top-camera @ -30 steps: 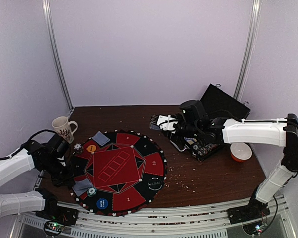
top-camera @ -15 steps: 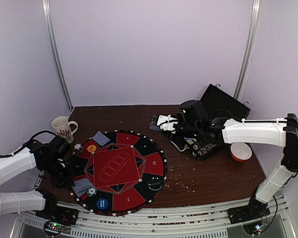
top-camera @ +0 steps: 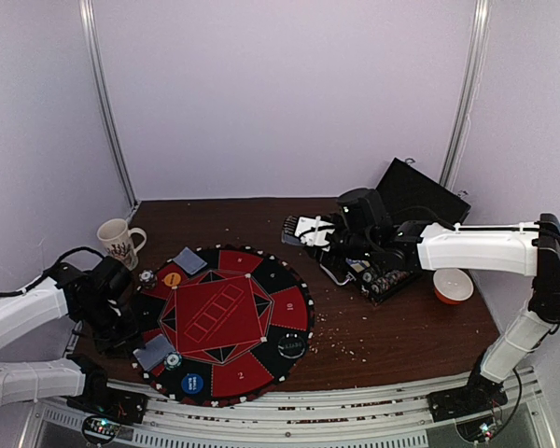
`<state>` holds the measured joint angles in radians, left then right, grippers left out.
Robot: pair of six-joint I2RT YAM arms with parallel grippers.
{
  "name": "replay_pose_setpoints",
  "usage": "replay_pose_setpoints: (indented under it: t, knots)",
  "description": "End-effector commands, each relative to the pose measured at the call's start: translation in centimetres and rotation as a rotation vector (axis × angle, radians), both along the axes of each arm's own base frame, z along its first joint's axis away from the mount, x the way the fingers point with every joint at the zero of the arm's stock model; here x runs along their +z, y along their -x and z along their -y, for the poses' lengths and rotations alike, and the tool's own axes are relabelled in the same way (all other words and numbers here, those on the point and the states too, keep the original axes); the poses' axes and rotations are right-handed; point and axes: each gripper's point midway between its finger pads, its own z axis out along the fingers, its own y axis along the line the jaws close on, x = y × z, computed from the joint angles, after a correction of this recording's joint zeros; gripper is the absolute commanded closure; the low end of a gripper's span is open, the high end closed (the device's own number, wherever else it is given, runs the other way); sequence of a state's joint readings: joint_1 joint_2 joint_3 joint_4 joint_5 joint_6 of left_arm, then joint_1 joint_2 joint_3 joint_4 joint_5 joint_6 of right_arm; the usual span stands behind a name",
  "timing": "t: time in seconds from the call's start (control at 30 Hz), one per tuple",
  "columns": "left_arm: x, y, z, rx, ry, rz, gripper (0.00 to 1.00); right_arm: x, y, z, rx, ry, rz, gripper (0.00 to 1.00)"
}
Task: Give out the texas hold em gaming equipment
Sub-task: Distribute the poker card in the small blind area, then pick up the poker card from the face-down deck piles.
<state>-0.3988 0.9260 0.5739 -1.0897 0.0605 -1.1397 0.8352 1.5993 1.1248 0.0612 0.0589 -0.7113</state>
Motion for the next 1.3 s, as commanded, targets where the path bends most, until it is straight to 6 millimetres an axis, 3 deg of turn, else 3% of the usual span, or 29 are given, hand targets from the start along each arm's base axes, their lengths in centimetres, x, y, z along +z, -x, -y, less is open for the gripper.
replay_pose_setpoints:
  t: [0.0,0.07,0.1,0.3,0.4,0.47,0.6,0.77,0.87,1.03,1.27]
  knots:
    - [0.2,0.4,-0.7,0.053,-0.026,-0.014,0.49,0.6,0.0,0.1,0.004,-0.009,0.011,0.56]
    - [1.0,-0.6,-0.5,0.069,-0.015,0.032,0.49,0.7,-0.1,0.1,0.002,-0.008,0.013,0.56]
    - [2.1,-2.1,-0.1,0.062,0.0,0.094,0.48,0.8,-0.1,0.1,0.004,-0.007,0.015,0.56]
    - [11.8,-13.6,3.3,-0.157,-0.014,0.523,0.39,1.0,0.0,0.1,0.011,0.015,0.022,0.56]
    - [16.4,-18.6,7.7,-0.345,-0.016,0.701,0.28,1.4,0.4,-0.3,0.032,0.006,0.028,0.56]
    - [19.8,-20.6,12.2,-0.496,0.046,0.842,0.21,1.6,0.7,-0.7,0.048,0.0,0.03,0.56]
    - [24.6,-21.8,19.6,-0.735,0.314,1.104,0.12,2.1,0.9,-1.4,0.067,-0.013,0.034,0.56]
    - [26.1,-20.1,25.6,-0.982,0.515,1.232,0.02,2.3,1.1,-2.0,0.084,-0.026,0.029,0.56]
    - [24.6,-19.7,28.2,-1.077,0.58,1.184,0.02,2.4,1.1,-2.3,0.087,-0.036,0.023,0.56]
    - [22.0,-19.0,30.1,-1.13,0.677,1.105,0.04,2.4,1.2,-3.0,0.097,-0.042,0.018,0.56]
    - [20.7,-19.0,31.3,-1.126,0.728,1.066,0.02,1.8,1.3,-3.6,0.103,-0.027,0.013,0.56]
